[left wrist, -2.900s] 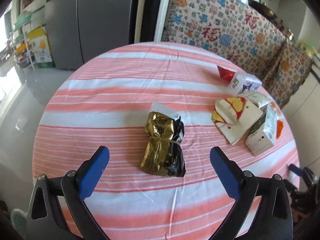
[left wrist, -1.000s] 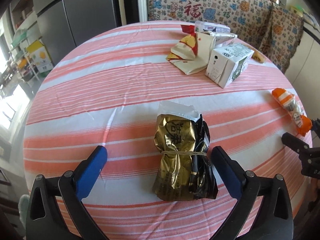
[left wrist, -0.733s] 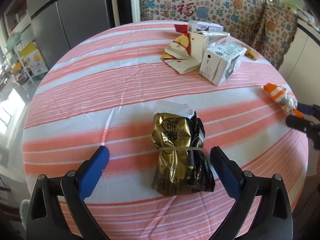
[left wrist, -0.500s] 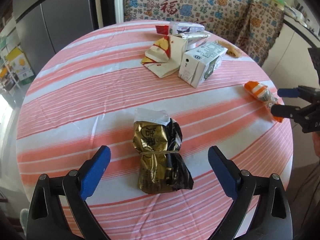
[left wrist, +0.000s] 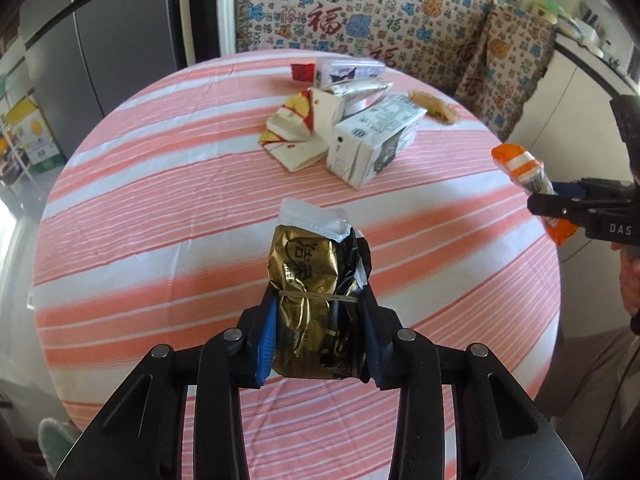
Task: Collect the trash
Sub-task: 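Carry both held bags over the blue wastebasket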
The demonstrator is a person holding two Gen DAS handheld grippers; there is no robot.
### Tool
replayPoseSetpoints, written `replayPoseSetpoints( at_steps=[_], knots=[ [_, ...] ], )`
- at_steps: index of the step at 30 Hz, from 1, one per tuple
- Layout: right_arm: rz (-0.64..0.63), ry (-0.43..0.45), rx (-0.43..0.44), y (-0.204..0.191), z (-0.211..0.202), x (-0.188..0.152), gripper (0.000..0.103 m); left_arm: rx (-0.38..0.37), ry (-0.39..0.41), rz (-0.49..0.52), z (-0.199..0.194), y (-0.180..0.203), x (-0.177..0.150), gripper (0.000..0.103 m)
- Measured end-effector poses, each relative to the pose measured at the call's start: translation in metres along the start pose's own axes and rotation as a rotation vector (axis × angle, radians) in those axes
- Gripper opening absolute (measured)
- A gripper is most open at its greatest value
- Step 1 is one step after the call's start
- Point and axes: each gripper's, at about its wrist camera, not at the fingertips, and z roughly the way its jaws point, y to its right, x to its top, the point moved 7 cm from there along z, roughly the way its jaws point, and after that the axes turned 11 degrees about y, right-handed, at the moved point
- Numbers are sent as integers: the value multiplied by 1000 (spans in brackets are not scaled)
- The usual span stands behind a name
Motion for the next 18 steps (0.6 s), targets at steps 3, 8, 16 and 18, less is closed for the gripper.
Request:
replayPoseSetpoints(
  at_steps=[3, 8, 16, 18],
  knots=[
    [28, 26, -5, 8, -14, -6, 46, -35, 25, 9, -9, 21, 10, 37],
    [100, 66, -26, 35, -30, -11, 46, -100, 36, 33, -14, 66, 23, 37],
    [249, 114, -178, 130, -64, -35, 46, -219, 36, 90, -4, 176, 40, 37],
    [276, 122, -234, 156, -74, -45, 46, -262, 27, 114, 4, 207, 43, 37]
  ],
)
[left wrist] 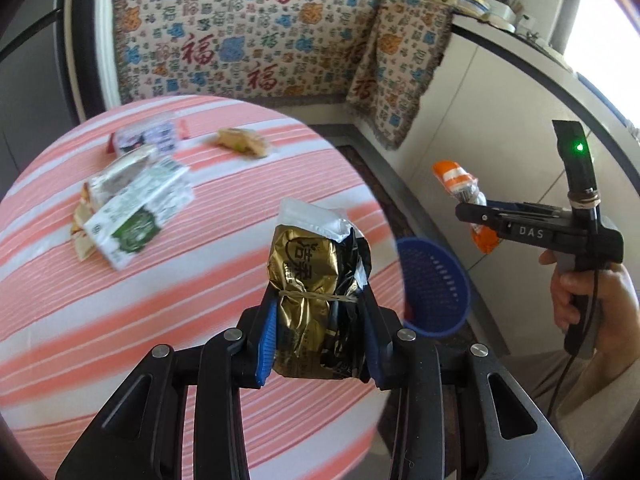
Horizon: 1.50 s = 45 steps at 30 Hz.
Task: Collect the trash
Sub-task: 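Carry both held bags over the blue wastebasket, then open both tools to drop the bags into the wastebasket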
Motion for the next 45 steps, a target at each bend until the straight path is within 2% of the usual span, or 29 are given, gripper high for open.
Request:
replayPoseSetpoints(
  at_steps=[10, 16, 22, 27, 37, 39, 41, 42, 43, 45],
  knots=[
    [139, 12, -192, 127, -8, -24, 46, -161, -35, 56, 89, 125, 21, 37],
    [243, -12, -219, 179, 5, -49, 46, -207, -92, 63, 141, 163, 10, 37],
    [293, -35, -203, 205, 13, -61, 46, -207, -132, 101, 181, 192, -6, 38],
    [336, -45, -190, 218, 16, -68, 46, -208, -155, 115, 202, 200, -14, 38],
    [407, -36, -175, 233, 21, -67, 48, -206, -188, 154, 223, 212, -31, 40],
    [423, -34, -170, 235, 22, -66, 48, -203, -182, 165, 226, 216, -34, 44],
    [443, -30, -151, 237, 24, -67, 52, -212, -180, 175, 232, 220, -36, 61],
    [453, -27, -138, 238, 26, -67, 61, -213, -176, 179, 234, 221, -36, 74],
    [460, -24, -139, 239, 27, -67, 69, -212, -168, 183, 235, 221, -36, 79],
    [468, -9, -149, 240, 25, -65, 70, -209, -167, 191, 235, 222, -36, 79]
  ],
)
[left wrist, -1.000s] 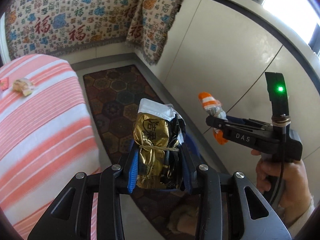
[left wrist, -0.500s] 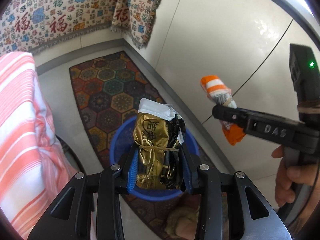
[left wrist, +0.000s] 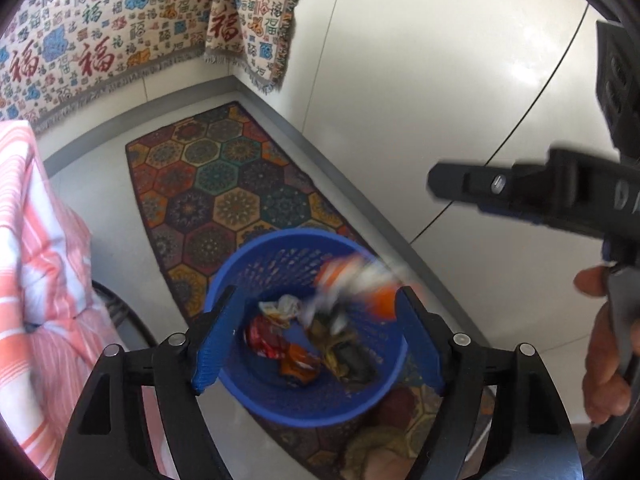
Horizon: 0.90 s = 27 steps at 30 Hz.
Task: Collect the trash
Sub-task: 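Open both tools to drop the bags into the wastebasket, then return both tools to the table, left tool toward the green milk carton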
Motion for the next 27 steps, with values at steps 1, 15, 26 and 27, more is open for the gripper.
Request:
replayPoseSetpoints(
  at_steps=[1, 15, 26, 27],
  knots=[
    [4, 18, -3, 0, -3, 3, 70, 4, 2, -5, -3, -1, 1, 79],
    [-133, 369, -21, -54, -67, 54, 70, 112, 204, -25, -159, -58, 0, 98],
    [-352, 296, 163, -210, -58, -6, 70, 432, 130, -169, -245, -233, -100, 98],
    [-388, 277, 192, -231, -56, -20, 70, 454, 134, -185, -252, -247, -107, 98]
  ],
)
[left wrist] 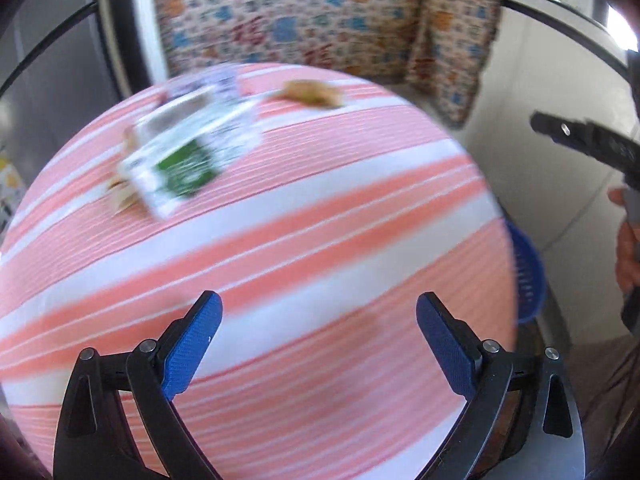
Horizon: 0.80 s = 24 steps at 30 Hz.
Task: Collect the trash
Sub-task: 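Return both tools to the table, left tool toward the green milk carton, then position the left tool fingers around the green Cloud milk carton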
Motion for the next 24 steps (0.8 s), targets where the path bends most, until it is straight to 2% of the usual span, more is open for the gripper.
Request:
replayPoseSetpoints(
  at_steps=[5, 8, 11, 14, 16, 21, 24],
  knots=[
    [-163, -92, 172, -111, 15, -43, 70, 77, -13, -57, 6, -66, -10, 98],
    [-189, -148, 215, -151, 29, -66, 70, 103, -17, -82, 10, -94, -12, 98],
    [-242, -199, 220, -178, 43, -86, 70, 101, -15, -89, 14, -102, -7, 98],
    [-323, -183, 196, -191, 47, -93, 73, 105, -22, -63, 22, -112, -2, 98],
    [-305, -185, 207, -194, 48, -94, 73, 94, -12, -55, 23, -117, 5, 98],
    [-310, -175, 216, -196, 48, -96, 73, 60, 62, -16, 34, -119, 47, 98],
    [-321, -167, 222, -195, 51, -96, 73, 43, 77, 32, 48, -112, 63, 94]
  ],
)
